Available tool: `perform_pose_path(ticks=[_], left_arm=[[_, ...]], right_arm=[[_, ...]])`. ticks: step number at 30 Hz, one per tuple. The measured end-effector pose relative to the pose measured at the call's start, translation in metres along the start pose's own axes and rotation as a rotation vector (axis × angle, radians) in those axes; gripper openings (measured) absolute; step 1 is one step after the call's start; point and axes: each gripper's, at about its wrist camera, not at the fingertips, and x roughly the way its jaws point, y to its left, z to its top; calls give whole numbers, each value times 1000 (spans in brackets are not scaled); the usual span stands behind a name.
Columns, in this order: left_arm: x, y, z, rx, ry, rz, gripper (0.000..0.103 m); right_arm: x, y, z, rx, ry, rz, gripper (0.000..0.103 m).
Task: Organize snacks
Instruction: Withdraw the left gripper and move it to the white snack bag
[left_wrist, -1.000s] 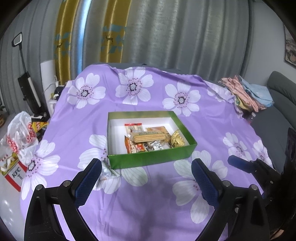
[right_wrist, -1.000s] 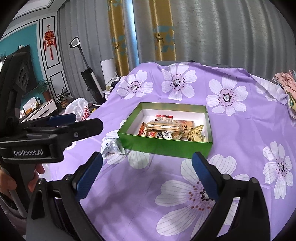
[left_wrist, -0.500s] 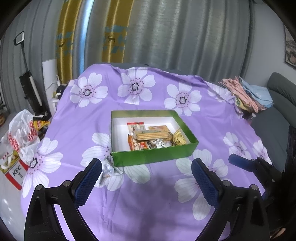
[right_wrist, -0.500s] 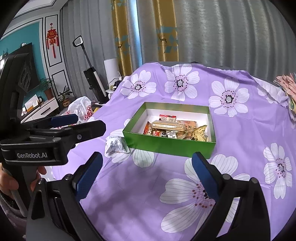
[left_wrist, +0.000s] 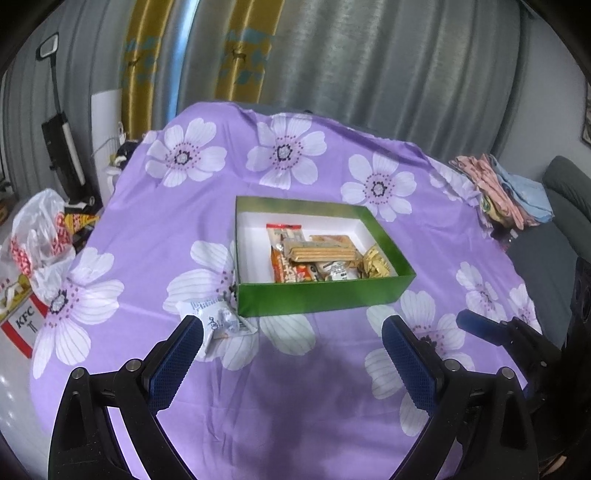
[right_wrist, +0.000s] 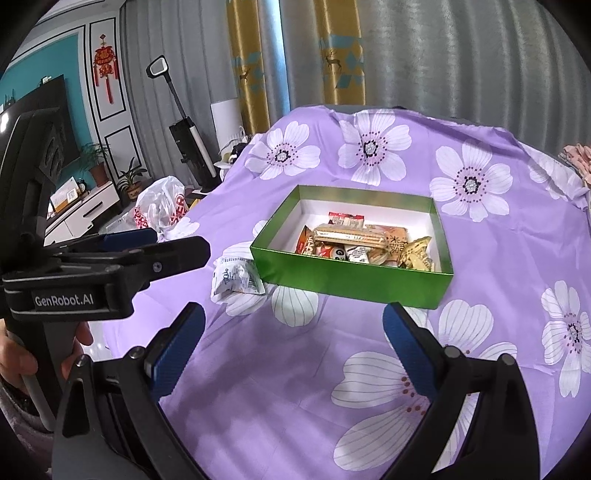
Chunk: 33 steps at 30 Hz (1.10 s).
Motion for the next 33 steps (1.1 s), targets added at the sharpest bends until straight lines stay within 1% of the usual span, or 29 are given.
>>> perform_pose_path(ticks=[4, 7, 10, 15, 23, 27, 33], left_arm=[[7, 21, -1, -44, 24, -21, 97], [12, 38, -2, -78, 35, -11, 97], [19, 60, -5, -122, 56, 16, 97], [34, 83, -16, -173, 101, 17, 97], [50, 89, -31, -155, 121, -50, 97], [59, 92, -31, -157, 138, -31, 97], [67, 93, -28, -128, 141, 3, 97]], right_arm=[[9, 0, -2, 4, 19, 2, 98], [16, -1, -4, 8, 34, 8, 98], [27, -3, -7, 15, 54, 16, 98], [49, -2, -14, 24, 103, 32, 98], [73, 3, -21, 16, 151, 74, 98], [85, 5, -23, 14, 169, 98, 98], [101, 9, -21, 5, 179, 130, 98]])
